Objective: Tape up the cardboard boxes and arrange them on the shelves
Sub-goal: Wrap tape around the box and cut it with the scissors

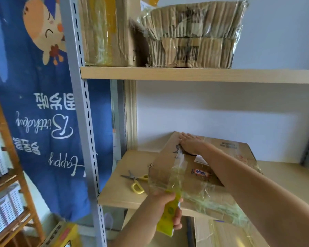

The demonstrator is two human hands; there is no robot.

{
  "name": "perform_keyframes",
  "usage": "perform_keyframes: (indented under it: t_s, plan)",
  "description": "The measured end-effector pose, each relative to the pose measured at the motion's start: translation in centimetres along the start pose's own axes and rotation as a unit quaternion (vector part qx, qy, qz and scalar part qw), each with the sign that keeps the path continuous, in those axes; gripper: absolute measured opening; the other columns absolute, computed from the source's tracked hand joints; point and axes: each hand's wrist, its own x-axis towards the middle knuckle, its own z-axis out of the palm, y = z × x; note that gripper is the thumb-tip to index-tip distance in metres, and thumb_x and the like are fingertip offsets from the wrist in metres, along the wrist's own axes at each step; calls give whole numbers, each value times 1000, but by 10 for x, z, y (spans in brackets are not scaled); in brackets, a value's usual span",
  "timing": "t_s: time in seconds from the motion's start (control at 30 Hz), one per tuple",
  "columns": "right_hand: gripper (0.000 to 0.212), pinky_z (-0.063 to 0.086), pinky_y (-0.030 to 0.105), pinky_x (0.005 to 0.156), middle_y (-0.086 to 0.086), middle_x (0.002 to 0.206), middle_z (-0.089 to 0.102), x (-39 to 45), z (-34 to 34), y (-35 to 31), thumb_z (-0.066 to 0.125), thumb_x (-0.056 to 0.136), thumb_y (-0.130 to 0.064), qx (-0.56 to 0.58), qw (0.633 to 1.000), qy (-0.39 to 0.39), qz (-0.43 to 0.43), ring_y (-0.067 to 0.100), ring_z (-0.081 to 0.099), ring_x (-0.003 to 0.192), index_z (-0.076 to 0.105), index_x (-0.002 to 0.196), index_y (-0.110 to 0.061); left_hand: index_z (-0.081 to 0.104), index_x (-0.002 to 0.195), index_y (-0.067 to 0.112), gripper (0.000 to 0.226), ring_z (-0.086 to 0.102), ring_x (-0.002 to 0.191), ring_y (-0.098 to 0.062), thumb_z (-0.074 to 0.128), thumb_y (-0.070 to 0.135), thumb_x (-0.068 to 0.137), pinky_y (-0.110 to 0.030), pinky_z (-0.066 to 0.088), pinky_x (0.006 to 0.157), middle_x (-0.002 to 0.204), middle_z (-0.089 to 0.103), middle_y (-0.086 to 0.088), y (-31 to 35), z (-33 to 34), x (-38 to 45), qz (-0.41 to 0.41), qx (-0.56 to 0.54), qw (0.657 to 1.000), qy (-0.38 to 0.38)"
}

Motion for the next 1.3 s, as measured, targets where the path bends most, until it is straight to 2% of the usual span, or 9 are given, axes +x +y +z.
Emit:
perform_keyframes:
  t_s: [0.23, 0.43, 0.53, 0.63, 0.7, 0.77, 0.9, 1.1, 1.3]
  plan:
    - [41, 47, 46, 100, 18, 131, 52, -35, -20, -24, 28, 106, -24, 16, 999, 4, 33, 34, 53, 119, 38, 145, -16, 63, 93, -3, 19, 48, 39, -19, 51, 12, 95, -26, 46, 50, 55, 55, -16, -8, -8, 12, 38, -1, 999, -24]
    - [99, 0, 46, 122, 15, 163, -10, -105, -12, -65, 1, 85, -80, 83, 996, -19, -7, 29, -8, 151, -5, 156, -11, 57, 90, -2, 19, 50, 39, -19, 52, 16, 95, -26, 50, 49, 54, 56, -15, -20, 18, 18, 39, -33, 997, -63]
    - [145, 0, 50, 122, 11, 163, -13, -114, -10, -52, -35, 33, -94, 36, 997, -25, -66, 28, -14, 150, -6, 157, -25, 55, 95, -1, 26, 57, 48, -20, 56, 26, 92, -29, 53, 57, 62, 62, -16, -24, 31, 20, 51, -14, 995, -86]
    - [89, 5, 53, 121, 11, 163, -12, -120, -10, -39, -14, 82, -77, -71, 991, -28, -114, 34, -12, 150, -4, 156, -29, 54, 126, 11, 70, 70, 98, -24, 54, 68, 86, -39, 52, 94, 111, 70, -8, -29, 25, 24, 80, 150, 981, -91]
    - [77, 7, 55, 120, 14, 163, -8, -121, -13, -35, -6, 92, -66, -105, 986, -27, -126, 36, -8, 149, 3, 157, -26, 53, 133, 16, 78, 66, 112, -19, 43, 75, 83, -32, 52, 98, 123, 66, 6, -16, 9, 14, 80, 243, 964, -73]
    - [69, 10, 53, 121, 14, 163, 5, -119, -17, -38, 5, 96, -57, -100, 990, 0, -102, 33, -1, 150, 21, 154, -22, 59, 126, 14, 58, 71, 101, -20, 39, 59, 95, -28, 57, 87, 111, 73, 1, 4, -16, 7, 116, 231, 966, -24]
    - [39, 40, 36, 105, 6, 143, 49, -134, -26, -107, 45, 99, -35, 46, 968, 225, -97, 25, 40, 135, 57, 130, -16, 62, 112, 5, 25, 71, 74, -23, 46, 22, 103, -32, 59, 69, 93, 75, -12, 30, -75, 1, 187, 128, 954, 197]
    - [33, 49, 34, 93, 14, 133, 52, -126, 23, -203, 43, 102, -19, 57, 997, 35, -33, 27, 50, 125, 56, 131, -9, 65, 83, 4, 25, 58, 55, -19, 42, -2, 93, -27, 46, 59, 60, 64, -6, -11, -98, 14, 146, 29, 949, 279]
    - [21, 50, 30, 83, 9, 116, 65, -125, 30, -206, 58, 94, -11, 106, 994, 32, -13, 28, 62, 110, 65, 114, -10, 62, 81, 4, 27, 55, 47, -15, 40, -4, 95, -26, 40, 57, 54, 63, -3, -39, -101, 2, 169, 4, 941, 295]
